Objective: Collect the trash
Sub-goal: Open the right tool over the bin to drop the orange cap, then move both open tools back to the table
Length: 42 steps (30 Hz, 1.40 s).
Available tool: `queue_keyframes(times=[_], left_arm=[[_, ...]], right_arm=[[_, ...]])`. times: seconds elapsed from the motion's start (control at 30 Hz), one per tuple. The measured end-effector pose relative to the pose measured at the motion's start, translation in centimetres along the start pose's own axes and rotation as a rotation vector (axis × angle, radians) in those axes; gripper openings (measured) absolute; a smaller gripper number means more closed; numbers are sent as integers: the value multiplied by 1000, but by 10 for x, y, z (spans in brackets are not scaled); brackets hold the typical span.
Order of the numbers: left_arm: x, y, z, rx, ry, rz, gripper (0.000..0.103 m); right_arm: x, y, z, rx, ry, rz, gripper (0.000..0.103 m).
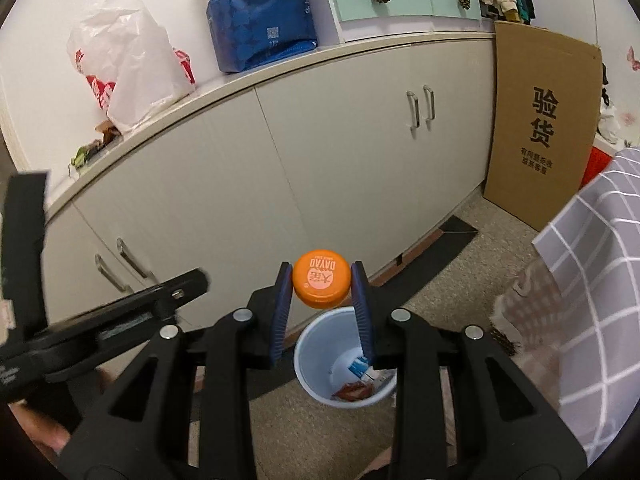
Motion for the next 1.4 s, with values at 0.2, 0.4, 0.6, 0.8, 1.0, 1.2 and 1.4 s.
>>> queue_keyframes(times=[0.2, 0.4, 0.6, 0.8, 1.0, 1.2, 1.4], left_arm=[[-3, -18, -11, -39, 6, -32, 62], [-4, -17, -7, -59, -2, -12, 62], [-21, 14, 9, 7, -18, 60, 62], [-48, 61, 34, 109, -23, 141, 63], [-80, 113, 63, 223, -12, 212, 63], [-109, 177, 109, 383, -6, 278, 64], [-126, 246, 158, 496, -67, 365, 66]], right_arm=[[30, 9, -9, 48, -45, 29, 77], [-1, 14, -1, 29, -46, 72, 77], [-47, 23, 3, 54, -29, 89, 77], [-112, 46, 3, 99, 52, 165, 79], [-177, 82, 13, 166, 123, 242, 80], [-234, 125, 40, 242, 156, 322, 80], [-293, 172, 77, 323, 197, 419, 80]])
Point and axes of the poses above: each gripper's, at about its wrist camera, not at the fingertips, and x roughly the way its jaws point, y to its right, z to its underside, the point moved 5 cm from there along x, roughly the way its jaws point, and after that the axes turned 13 degrees about -x, right-handed, at the moved point
